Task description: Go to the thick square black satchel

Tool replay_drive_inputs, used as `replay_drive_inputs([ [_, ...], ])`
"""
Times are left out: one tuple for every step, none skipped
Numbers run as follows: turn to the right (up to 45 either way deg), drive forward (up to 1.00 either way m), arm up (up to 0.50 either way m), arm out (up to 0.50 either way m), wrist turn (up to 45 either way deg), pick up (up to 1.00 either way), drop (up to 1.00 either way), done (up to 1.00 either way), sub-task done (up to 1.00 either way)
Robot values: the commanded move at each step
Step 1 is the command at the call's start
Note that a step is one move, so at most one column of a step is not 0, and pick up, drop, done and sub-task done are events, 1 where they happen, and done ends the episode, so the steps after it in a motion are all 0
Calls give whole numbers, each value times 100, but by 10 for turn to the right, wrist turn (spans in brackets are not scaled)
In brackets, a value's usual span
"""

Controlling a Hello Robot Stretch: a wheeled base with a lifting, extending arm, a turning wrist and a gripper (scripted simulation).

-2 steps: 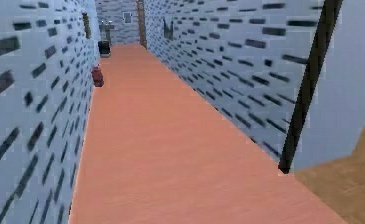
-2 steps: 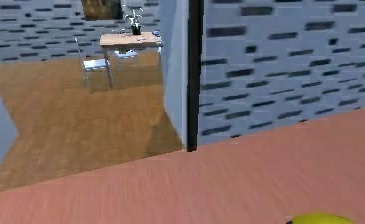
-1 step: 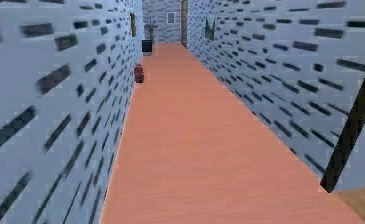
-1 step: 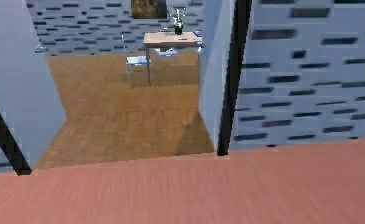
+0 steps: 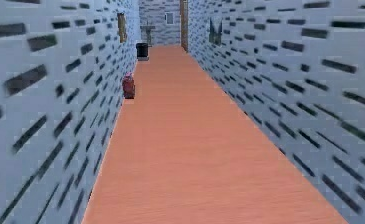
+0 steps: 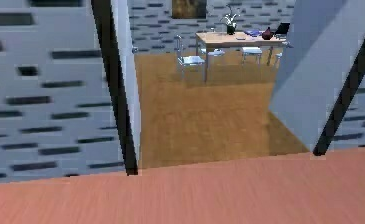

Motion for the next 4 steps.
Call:
replay_drive_inputs([
  [0,100,0,0,0,0,0,0,0],
  [0,100,0,0,0,0,0,0,0],
  [0,100,0,0,0,0,0,0,0],
  [-30,0,0,0,0,0,0,0,0],
])
